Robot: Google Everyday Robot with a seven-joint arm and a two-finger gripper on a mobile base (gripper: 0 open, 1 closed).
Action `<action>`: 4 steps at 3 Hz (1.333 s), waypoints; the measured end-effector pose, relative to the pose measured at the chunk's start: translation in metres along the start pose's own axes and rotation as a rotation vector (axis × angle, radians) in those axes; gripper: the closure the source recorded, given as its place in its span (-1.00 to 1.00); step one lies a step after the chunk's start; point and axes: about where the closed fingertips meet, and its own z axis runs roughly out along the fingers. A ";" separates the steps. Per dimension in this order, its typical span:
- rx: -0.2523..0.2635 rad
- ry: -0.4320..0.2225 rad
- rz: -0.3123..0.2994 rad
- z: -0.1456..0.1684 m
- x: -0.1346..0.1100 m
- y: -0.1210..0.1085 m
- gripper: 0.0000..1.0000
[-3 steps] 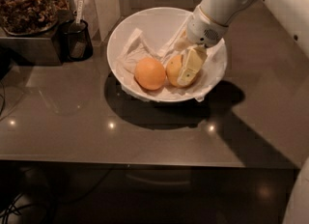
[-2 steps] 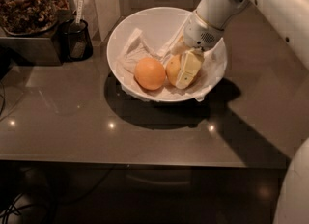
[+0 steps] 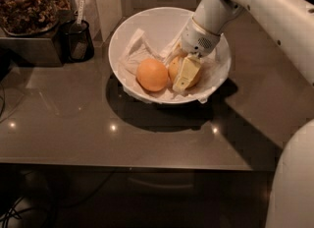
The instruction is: Pick orange from white bowl
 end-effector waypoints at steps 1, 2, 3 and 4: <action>-0.005 0.001 -0.001 -0.001 -0.001 0.000 0.28; -0.004 0.002 -0.003 -0.004 -0.003 0.000 0.75; 0.030 0.008 -0.030 -0.011 -0.009 0.002 1.00; 0.098 -0.012 -0.074 -0.033 -0.022 0.010 1.00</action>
Offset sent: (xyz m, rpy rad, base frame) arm -0.0059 -0.0011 -0.0023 -0.0229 0.0030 0.0269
